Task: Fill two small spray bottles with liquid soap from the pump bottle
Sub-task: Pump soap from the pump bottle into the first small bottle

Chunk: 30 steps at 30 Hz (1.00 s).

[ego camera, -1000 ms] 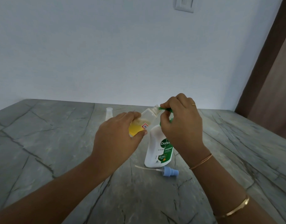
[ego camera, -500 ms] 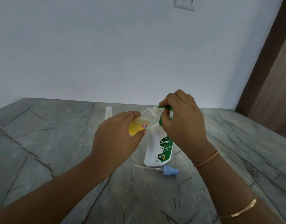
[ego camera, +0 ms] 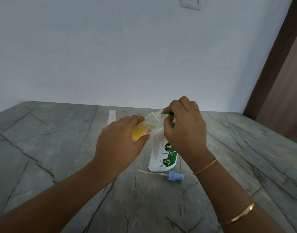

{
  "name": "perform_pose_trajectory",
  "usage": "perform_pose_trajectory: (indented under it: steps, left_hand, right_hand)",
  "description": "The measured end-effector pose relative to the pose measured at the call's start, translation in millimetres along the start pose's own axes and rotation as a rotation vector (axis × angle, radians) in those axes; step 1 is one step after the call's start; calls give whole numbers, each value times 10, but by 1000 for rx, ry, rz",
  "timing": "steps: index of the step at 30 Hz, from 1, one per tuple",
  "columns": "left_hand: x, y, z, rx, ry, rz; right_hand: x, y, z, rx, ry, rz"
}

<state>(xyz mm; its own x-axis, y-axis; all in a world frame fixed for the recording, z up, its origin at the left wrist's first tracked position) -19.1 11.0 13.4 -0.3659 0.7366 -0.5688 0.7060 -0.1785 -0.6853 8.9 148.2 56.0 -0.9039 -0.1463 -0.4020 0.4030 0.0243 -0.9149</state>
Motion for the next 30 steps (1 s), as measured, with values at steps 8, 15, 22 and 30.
perform_pose_trajectory:
  steps: [8, 15, 22, 30]
  left_hand:
    - [-10, -20, 3, -5, 18, -2]
    - [-3, -17, 29, -3, 0, 13]
    - [14, -10, 10, 4, 14, 7]
    - [-11, -21, 13, -1, 8, -5]
  right_hand:
    - [5, -47, -21, -26, 12, 23]
    - [26, 42, 20, 5, -6, -30]
    - [-14, -39, -12, -14, 15, 24]
    - [7, -14, -15, 6, -19, -2]
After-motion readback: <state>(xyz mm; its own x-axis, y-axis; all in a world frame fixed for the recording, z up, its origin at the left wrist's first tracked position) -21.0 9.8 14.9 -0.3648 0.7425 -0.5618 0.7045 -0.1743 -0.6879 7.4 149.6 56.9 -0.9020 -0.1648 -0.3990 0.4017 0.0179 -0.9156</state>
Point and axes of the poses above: each hand's wrist, its own y-axis away from the middle knuckle, its own x-axis out of the palm, z = x × y, the point moved 8 cm from there along -y, towards the middle knuckle, and after that the axes turned 8 degrees about y, right-handed, at the moved point
